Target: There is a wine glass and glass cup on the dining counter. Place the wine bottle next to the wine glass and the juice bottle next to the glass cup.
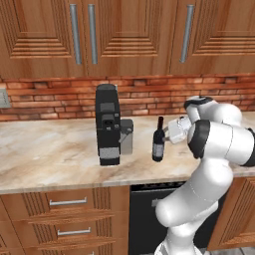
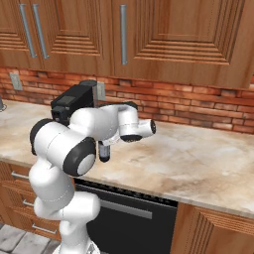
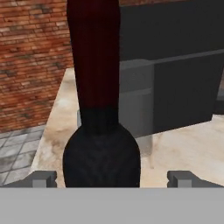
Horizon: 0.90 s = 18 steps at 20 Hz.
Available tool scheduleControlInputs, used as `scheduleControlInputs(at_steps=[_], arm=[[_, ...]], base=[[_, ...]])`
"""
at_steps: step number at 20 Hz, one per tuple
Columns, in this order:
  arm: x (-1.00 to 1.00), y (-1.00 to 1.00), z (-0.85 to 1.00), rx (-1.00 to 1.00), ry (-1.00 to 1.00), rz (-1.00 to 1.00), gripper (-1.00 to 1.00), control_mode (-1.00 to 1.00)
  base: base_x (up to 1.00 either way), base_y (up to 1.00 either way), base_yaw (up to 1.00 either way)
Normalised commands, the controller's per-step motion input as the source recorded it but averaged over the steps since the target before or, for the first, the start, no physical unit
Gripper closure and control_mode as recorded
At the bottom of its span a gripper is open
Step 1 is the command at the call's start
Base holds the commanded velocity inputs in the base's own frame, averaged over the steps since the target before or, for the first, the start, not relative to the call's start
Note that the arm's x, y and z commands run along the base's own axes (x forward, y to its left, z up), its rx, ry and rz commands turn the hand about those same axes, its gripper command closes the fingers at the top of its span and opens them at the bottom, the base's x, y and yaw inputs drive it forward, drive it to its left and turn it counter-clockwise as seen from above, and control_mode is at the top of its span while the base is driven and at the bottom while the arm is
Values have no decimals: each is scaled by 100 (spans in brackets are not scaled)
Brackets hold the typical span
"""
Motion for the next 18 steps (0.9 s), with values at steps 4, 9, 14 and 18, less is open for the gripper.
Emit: scheduleControlInputs(at_steps=[4,9,14,18], arm=[[11,12,-8,1,0,0,-100,-100],[10,14,-6,0,0,0,-100,-100],[4,14,-8,1,0,0,-100,-100],[-2,17,-10,4,0,1,-100,-100]], base=[[0,0,0],[0,0,0],[0,0,0],[0,0,0]])
